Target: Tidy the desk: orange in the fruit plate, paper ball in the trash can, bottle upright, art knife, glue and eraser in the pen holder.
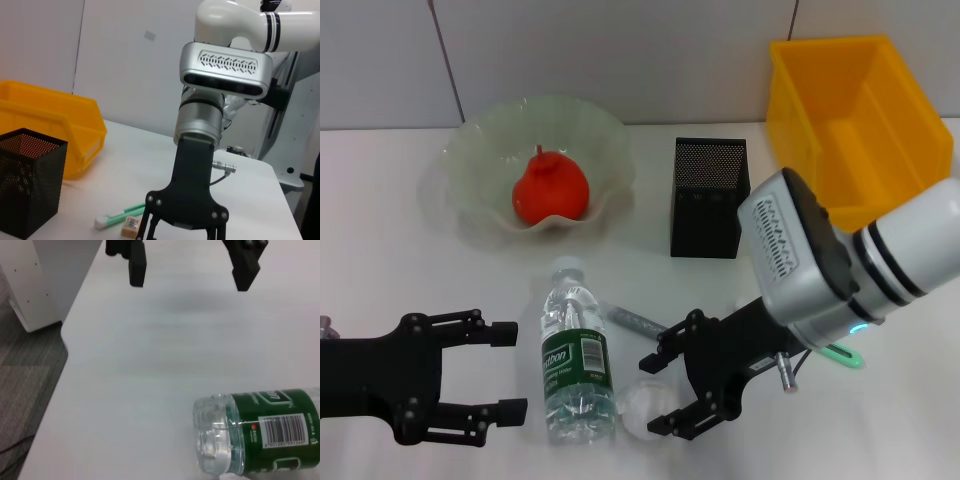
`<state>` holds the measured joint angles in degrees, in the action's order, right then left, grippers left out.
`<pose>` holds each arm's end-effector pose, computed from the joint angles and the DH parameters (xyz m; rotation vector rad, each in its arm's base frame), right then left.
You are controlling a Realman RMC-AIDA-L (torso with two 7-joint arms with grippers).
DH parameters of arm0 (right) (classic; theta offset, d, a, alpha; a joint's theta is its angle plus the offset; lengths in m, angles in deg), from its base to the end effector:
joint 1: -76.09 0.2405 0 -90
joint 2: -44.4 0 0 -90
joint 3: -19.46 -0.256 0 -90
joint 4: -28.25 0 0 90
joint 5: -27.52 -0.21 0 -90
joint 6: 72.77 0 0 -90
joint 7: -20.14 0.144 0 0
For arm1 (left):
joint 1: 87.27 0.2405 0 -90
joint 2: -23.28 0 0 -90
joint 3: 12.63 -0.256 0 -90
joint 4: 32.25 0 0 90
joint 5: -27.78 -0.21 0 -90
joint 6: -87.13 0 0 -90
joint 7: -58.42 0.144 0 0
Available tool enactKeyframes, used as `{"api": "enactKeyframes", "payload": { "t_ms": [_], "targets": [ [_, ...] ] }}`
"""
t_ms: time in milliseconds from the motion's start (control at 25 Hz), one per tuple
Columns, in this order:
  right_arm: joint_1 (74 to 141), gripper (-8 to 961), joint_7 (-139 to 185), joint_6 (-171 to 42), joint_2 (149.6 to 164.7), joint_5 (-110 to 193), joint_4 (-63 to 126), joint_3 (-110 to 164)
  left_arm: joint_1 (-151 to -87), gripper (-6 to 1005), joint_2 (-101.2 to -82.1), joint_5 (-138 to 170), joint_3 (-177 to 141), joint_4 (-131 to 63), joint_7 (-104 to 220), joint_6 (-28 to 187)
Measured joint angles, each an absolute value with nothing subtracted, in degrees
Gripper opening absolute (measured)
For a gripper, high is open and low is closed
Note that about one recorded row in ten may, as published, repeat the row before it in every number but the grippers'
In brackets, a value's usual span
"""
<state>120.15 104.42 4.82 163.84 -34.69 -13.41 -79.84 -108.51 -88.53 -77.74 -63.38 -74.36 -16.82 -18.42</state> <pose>0.1728 0.3479 -0.0865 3.0786 0.0820 0.0218 -0.2812 0.2727 0.0441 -2.9390 -0.4367 -0.7562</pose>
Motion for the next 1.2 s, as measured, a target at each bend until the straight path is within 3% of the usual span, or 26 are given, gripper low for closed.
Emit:
{"api": "enactKeyframes", "payload": {
  "t_ms": [600, 960, 1200],
  "targets": [
    [120.49, 620, 104.28, -1.04, 164.02, -38.19, -10.77, -72.54, -108.37, 863, -88.17, -77.56, -63.03, -74.07, -17.21, -18.69],
    [117.00, 617, 105.38, 4.08, 163.47, -38.63, -15.92, -79.37, -108.28, 863, -88.16, -77.80, -62.06, -74.04, -17.32, -19.26],
    [112.54, 531, 105.50, 11.39, 162.95, -38.66, -21.14, -93.37, -108.28, 863, -88.23, -77.79, -61.97, -73.90, -17.34, -19.14]
  ]
}}
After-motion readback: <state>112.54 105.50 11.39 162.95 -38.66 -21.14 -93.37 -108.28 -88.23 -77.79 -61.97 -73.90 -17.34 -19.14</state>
